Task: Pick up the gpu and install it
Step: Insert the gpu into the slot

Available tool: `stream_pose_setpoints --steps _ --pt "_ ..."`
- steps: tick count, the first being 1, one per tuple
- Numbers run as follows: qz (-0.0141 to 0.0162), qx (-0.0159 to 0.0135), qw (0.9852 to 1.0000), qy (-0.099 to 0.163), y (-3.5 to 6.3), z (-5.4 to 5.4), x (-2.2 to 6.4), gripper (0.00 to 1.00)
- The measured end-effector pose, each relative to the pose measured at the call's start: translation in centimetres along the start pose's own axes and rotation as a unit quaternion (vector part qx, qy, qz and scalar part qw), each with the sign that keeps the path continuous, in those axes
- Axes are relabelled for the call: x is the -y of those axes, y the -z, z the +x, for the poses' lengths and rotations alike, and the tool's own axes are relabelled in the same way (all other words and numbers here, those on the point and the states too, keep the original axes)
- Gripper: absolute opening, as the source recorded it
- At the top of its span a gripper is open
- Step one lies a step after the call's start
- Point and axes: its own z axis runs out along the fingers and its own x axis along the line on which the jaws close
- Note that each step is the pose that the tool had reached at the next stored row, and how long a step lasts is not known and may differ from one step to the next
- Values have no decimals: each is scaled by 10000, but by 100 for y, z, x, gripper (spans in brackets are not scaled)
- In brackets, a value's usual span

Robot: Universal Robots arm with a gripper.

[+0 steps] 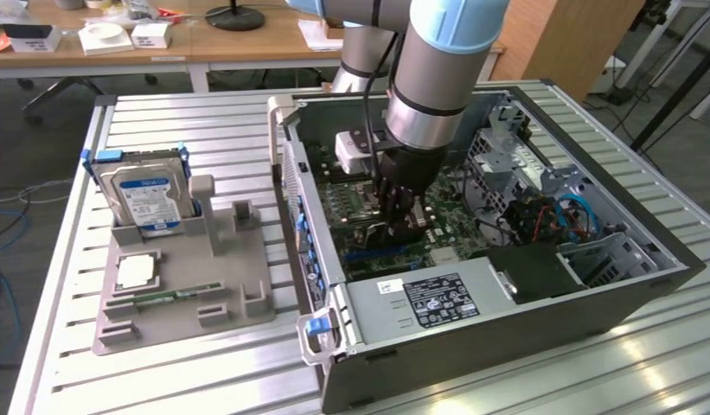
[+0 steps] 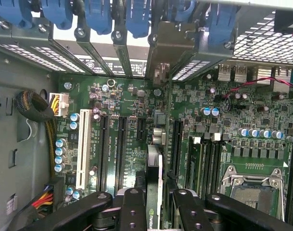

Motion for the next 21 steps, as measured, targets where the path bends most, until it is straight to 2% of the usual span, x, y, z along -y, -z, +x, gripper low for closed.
stream_pose_setpoints --steps 21 --pt "-1 -2 10000 22 -5 0 -16 27"
